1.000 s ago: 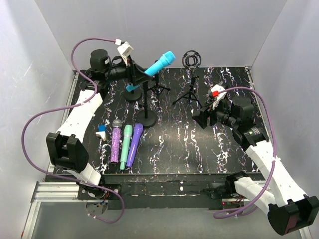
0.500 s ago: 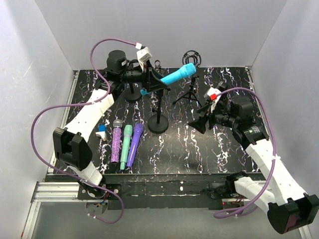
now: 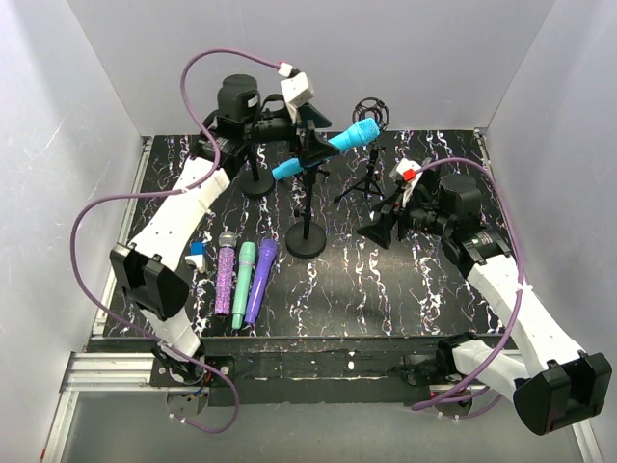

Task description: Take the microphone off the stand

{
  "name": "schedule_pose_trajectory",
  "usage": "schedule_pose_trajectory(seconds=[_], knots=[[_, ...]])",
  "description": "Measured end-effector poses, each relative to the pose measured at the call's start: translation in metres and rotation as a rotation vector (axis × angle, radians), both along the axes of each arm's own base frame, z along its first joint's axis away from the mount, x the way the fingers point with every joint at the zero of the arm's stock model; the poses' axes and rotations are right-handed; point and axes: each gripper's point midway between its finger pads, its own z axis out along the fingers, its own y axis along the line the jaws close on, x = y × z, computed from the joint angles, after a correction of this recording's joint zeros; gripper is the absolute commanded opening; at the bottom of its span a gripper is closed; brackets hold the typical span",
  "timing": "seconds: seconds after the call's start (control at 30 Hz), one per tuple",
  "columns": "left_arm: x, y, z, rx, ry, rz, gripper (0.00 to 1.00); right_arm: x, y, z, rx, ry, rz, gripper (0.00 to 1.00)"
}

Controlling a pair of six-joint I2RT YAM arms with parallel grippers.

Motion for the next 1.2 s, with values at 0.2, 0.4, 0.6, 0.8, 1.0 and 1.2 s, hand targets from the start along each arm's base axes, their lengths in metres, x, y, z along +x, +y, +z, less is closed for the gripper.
schedule_pose_trajectory(seconds=[0.2, 0.4, 0.6, 0.8, 1.0, 1.2], knots=[[0.001, -0.035, -0.022, 0.087, -0.008, -0.037, 0.67, 0.003, 0.005, 0.011, 0.039, -0.022, 0.010, 0.80], [0.014, -0.054, -0.040, 0.153, 0.032, -0.008, 0.12, -0.001, 0.012, 0.020, 0.065, -0.064, 0.065, 0.73], [0.016, -0.051, -0.039, 0.167, 0.072, 0.037, 0.00, 0.006, 0.032, 0.016, 0.073, -0.122, 0.107, 0.71], [0.014, -0.048, -0.038, 0.139, 0.114, 0.077, 0.00, 0.036, 0.061, 0.002, 0.068, -0.159, 0.070, 0.75], [0.014, -0.046, -0.036, 0.106, 0.180, 0.123, 0.00, 0.065, 0.100, -0.011, 0.069, -0.143, -0.046, 0.71], [0.023, -0.043, -0.036, 0.077, 0.228, 0.171, 0.00, 0.105, 0.120, 0.000, 0.093, -0.186, -0.195, 0.31]])
